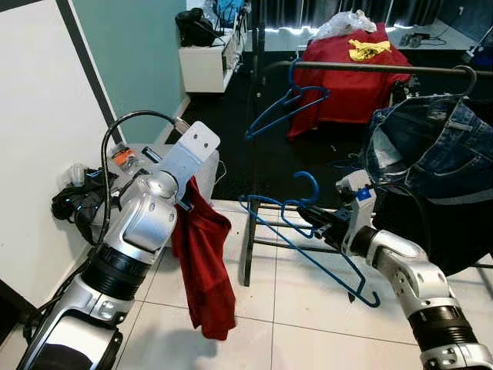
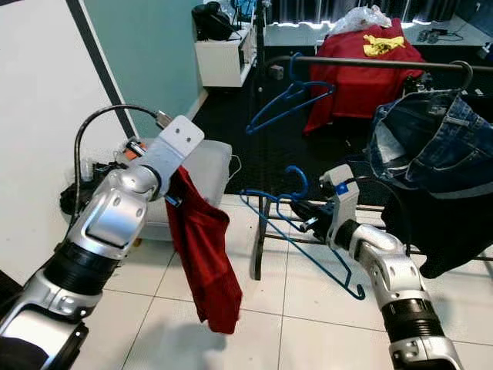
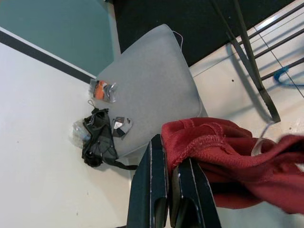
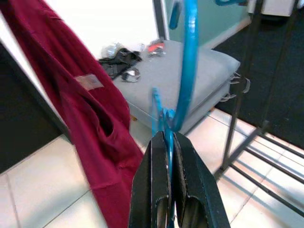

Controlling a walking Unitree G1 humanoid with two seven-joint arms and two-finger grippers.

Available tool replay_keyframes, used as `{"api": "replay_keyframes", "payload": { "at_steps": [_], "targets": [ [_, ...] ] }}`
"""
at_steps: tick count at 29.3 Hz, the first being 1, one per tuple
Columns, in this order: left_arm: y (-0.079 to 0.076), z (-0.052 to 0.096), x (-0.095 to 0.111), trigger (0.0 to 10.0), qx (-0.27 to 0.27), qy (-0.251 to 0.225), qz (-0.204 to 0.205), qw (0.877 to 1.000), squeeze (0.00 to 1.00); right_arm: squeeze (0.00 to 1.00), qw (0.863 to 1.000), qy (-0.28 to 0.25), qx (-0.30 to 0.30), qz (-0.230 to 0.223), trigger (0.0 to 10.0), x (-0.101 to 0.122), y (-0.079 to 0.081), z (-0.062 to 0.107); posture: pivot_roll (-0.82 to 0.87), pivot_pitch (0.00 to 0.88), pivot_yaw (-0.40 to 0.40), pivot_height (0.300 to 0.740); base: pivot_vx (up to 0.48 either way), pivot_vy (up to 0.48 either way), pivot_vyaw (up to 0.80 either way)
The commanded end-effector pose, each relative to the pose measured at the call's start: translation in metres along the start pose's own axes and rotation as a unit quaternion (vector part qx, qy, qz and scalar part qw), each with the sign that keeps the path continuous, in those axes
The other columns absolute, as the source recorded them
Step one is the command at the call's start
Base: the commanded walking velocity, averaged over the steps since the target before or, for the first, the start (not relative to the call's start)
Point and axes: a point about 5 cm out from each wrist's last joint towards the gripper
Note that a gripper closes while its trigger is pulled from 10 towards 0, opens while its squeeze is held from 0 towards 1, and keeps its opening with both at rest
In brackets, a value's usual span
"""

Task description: Hang hanger

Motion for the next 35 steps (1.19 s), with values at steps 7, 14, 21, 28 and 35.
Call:
{"api": "replay_keyframes", "payload": {
  "at_steps": [7, 14, 21, 28, 35],
  "targets": [
    [0.008, 0.001, 0.005, 10.0, 0.013, -0.009, 0.0, 1.0, 0.0, 0.0, 0.991, -0.05, 0.126, -0.004, 10.0, 0.014, 0.026, 0.005, -0.01, 0.047, 0.053, 0.74, 0.0, 0.0, 0.0],
    [0.007, -0.001, 0.002, 10.0, 0.012, 0.005, -0.002, 1.0, 0.0, 0.0, 0.986, -0.113, 0.117, 0.025, 10.0, 0.048, 0.018, 0.015, -0.01, 0.048, 0.054, 0.74, 0.0, 0.0, 0.0],
    [0.006, -0.002, 0.001, 10.0, 0.015, 0.011, -0.002, 1.0, 0.0, 0.0, 0.983, -0.086, 0.157, 0.041, 10.0, 0.051, 0.021, 0.026, -0.01, 0.047, 0.051, 0.74, 0.0, 0.0, 0.0],
    [0.007, -0.002, 0.001, 10.0, 0.018, 0.013, -0.002, 1.0, 0.0, 0.0, 0.974, -0.093, 0.208, 0.022, 10.0, 0.058, 0.029, 0.034, -0.02, 0.045, 0.05, 0.74, 0.0, 0.0, 0.0],
    [0.007, -0.003, 0.002, 10.0, 0.018, 0.013, -0.002, 1.0, 0.0, 0.0, 0.969, -0.065, 0.24, 0.008, 10.0, 0.049, 0.037, 0.036, -0.02, 0.041, 0.048, 0.74, 0.0, 0.0, 0.0]
  ]
}}
Point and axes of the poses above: a point about 5 cm out from each wrist's last joint towards the gripper, its own z axis pointing back from the gripper into the wrist, its own x axis along the axis of the wrist's last joint, y = z × x, and after that the axes turned 9 degrees about z, right-handed
